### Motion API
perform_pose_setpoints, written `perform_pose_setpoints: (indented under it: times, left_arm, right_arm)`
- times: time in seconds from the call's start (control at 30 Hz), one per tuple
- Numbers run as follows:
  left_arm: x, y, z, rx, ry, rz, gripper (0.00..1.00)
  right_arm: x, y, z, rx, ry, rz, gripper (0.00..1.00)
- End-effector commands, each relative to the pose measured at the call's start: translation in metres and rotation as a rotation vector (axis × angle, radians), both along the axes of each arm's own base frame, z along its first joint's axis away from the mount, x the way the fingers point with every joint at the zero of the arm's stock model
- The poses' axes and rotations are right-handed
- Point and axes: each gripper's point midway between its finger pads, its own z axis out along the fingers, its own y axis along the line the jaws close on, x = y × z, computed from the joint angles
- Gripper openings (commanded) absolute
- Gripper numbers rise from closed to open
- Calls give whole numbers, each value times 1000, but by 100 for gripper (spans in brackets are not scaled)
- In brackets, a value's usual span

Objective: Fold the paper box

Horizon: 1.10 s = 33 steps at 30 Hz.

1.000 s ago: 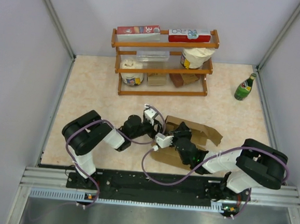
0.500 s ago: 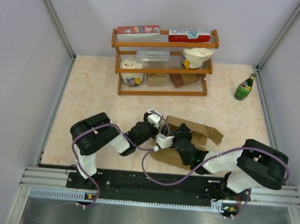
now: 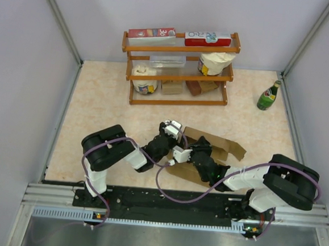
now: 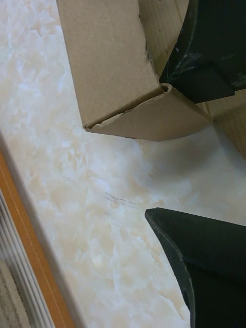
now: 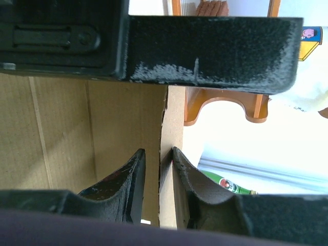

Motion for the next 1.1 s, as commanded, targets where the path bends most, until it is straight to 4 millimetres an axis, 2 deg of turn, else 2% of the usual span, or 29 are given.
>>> perform_pose_setpoints:
  times: [0.0, 0.43, 0.7, 0.9, 1.07]
  left_arm:
    - [11, -12, 25, -35, -96, 41, 80]
    - [8, -15, 21, 6, -124, 77, 59]
    - [3, -19, 20, 5, -125, 54, 52]
    - [2, -19, 22, 10, -136, 48, 33]
    - [2, -22, 23, 5, -138, 39, 30]
  right_arm:
    - [-1, 16, 12, 82, 6, 21, 27]
    - [-3, 17, 10, 98, 24, 22, 31]
    - [-2, 18, 11, 110, 23, 16, 32]
    - [-2, 20, 17, 154, 27, 8, 33]
    - [-2, 21, 24, 192, 26, 6, 36]
